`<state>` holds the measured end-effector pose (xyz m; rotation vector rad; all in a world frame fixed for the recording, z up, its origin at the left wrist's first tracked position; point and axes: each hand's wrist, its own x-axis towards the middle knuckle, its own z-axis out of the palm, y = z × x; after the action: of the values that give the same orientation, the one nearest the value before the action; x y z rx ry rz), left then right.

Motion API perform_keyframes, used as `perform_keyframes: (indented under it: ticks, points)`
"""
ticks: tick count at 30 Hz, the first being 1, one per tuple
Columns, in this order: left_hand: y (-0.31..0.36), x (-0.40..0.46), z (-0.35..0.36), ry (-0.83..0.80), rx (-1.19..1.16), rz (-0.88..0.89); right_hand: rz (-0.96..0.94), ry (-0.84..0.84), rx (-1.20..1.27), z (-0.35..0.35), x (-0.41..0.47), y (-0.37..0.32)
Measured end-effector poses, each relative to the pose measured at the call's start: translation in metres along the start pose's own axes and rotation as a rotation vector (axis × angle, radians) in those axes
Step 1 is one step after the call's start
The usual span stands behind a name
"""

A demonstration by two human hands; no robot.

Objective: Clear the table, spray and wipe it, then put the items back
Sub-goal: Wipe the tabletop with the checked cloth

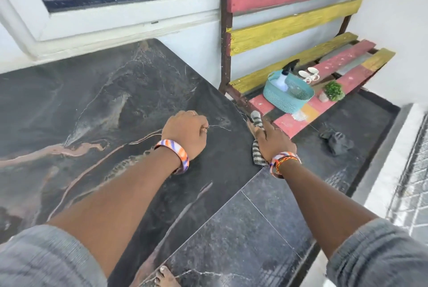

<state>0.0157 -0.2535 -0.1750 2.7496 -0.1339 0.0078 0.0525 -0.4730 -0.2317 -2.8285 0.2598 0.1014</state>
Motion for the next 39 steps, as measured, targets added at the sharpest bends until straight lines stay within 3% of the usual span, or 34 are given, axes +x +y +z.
perform_keyframes:
  ticks: [8,16,19,28,39]
  points:
    - [0.001,-0.084,0.014,0.083,0.028,-0.098,-0.236,0.062,-0.027,0.018,-0.079,0.008]
    - [-0.027,-0.174,0.016,0.195,-0.05,-0.31,-0.575,-0.074,0.023,0.046,-0.178,-0.037]
    - [-0.049,-0.211,0.004,0.273,-0.074,-0.427,-0.732,-0.171,0.011,0.054,-0.223,-0.062]
    - [-0.127,-0.316,-0.041,0.505,-0.095,-0.687,-1.058,-0.025,-0.254,0.095,-0.327,-0.142]
    - [-0.247,-0.468,-0.087,0.663,-0.049,-0.873,-1.347,-0.004,-0.238,0.137,-0.465,-0.248]
